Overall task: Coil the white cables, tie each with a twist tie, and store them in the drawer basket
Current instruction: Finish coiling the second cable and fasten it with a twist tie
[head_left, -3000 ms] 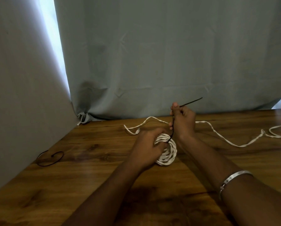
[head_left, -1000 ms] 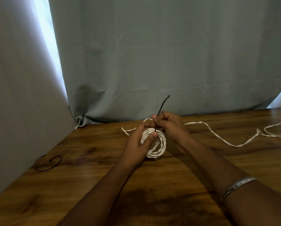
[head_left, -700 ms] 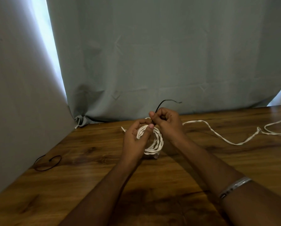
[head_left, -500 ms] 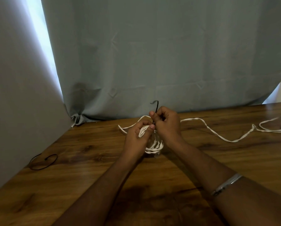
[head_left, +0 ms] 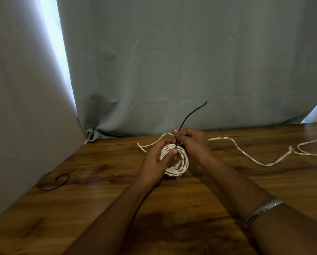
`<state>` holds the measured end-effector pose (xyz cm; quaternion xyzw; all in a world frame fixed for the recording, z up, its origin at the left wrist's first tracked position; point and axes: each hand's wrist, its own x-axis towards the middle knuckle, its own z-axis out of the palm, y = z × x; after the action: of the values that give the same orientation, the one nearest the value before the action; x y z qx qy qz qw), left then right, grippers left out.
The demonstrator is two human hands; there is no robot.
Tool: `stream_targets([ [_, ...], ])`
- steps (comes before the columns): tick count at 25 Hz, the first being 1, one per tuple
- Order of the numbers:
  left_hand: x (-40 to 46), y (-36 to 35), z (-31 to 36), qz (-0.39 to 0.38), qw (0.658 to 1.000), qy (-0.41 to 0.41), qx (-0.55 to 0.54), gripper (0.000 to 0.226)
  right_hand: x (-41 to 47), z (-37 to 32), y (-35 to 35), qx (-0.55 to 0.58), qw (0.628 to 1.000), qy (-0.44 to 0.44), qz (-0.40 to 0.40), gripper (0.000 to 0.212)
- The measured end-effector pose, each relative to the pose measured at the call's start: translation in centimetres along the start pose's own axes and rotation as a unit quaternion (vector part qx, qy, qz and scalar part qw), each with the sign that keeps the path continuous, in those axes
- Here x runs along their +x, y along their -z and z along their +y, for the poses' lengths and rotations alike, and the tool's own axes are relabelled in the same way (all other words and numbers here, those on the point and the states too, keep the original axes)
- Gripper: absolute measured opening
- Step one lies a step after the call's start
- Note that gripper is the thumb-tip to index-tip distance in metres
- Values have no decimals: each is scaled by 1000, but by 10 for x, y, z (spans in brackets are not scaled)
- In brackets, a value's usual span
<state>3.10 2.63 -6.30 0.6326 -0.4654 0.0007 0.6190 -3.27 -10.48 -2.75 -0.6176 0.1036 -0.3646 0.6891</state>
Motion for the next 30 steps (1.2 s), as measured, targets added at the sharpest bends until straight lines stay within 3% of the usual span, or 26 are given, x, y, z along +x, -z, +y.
stream_targets([
  [3, -2, 0, 6, 2, 999, -24, 45, 33, 2, 0, 2, 14, 999, -26, -20, 31],
  [6, -3, 5, 9, -3, 987, -101, 126, 42, 3, -4, 5, 21, 994, -85, -59, 24],
  [9, -4, 9, 11, -6, 969, -163, 183, 40, 3, -9, 12, 26, 979, -170, -112, 56],
  [10, -5, 8, 13, -2, 968, -171, 186, 36, 2, -11, 12, 15, 974, -187, -128, 56],
  [13, -6, 7, 17, 10, 970, -170, 175, 18, -2, -9, 11, -6, 965, -225, -137, 41],
  [17, -1, 5, 8, 45, 976, -120, 177, 12, -3, -4, 7, -27, 969, -211, -129, 48],
  [19, 3, 8, 1, 88, 976, -102, 170, 16, -5, -9, 4, -55, 977, -166, -125, 43],
  [22, 9, 11, -10, 124, 986, -45, 106, 22, -4, -10, 3, -116, 979, -21, -168, 24],
  [23, 12, 11, -13, 132, 989, -11, 61, 24, -4, -9, 4, -152, 970, 30, -185, 27],
  [26, 16, 9, -14, 123, 986, 84, -71, 34, -6, -9, 7, -323, 915, 150, -187, 43],
  [30, 15, 8, -5, 81, 965, 158, -191, 30, -7, -9, 10, -450, 841, 278, -110, 35],
])
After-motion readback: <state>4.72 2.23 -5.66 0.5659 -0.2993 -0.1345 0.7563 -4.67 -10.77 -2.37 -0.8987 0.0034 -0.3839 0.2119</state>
